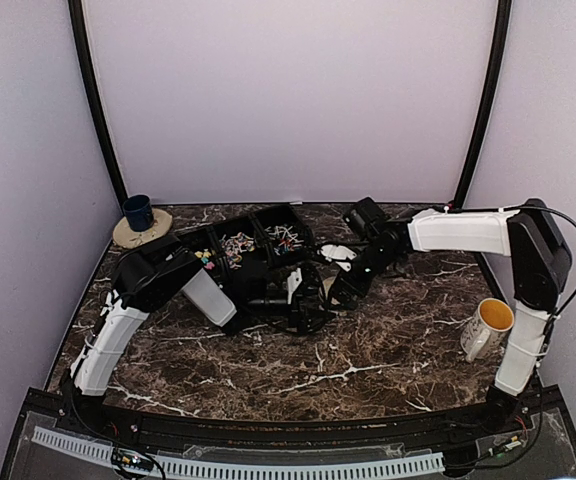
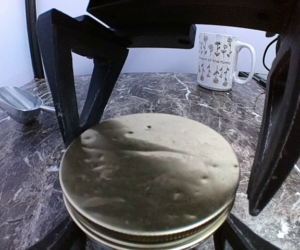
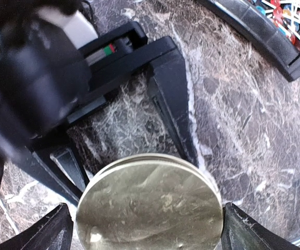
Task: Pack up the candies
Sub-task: Screw the bottle lid onto the packing bottle.
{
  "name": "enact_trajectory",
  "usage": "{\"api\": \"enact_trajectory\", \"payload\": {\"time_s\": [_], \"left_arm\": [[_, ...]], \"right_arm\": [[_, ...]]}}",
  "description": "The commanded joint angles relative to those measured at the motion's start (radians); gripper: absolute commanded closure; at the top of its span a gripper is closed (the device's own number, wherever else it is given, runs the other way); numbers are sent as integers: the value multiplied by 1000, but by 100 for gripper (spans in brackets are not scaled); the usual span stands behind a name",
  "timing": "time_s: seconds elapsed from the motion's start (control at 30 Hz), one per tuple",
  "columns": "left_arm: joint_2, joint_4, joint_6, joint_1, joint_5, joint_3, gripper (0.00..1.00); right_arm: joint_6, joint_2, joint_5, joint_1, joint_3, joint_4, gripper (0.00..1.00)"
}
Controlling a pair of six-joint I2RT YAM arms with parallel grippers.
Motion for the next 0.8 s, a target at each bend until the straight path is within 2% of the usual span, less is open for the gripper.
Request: {"api": "enact_trajectory", "payload": {"time_s": [0.0,0.5,0.77], "left_arm": [[117,-261,36,15,3,-57,20],[120,-265,31,18,-9,-53,21],[118,-269,25,18,-11,-51,25]], "right_arm": [[43,-44,-18,-2,-44,-32,2],[92,-94,17,45,-115,-38,2],[111,-125,74,94,-131,-68,3]]}}
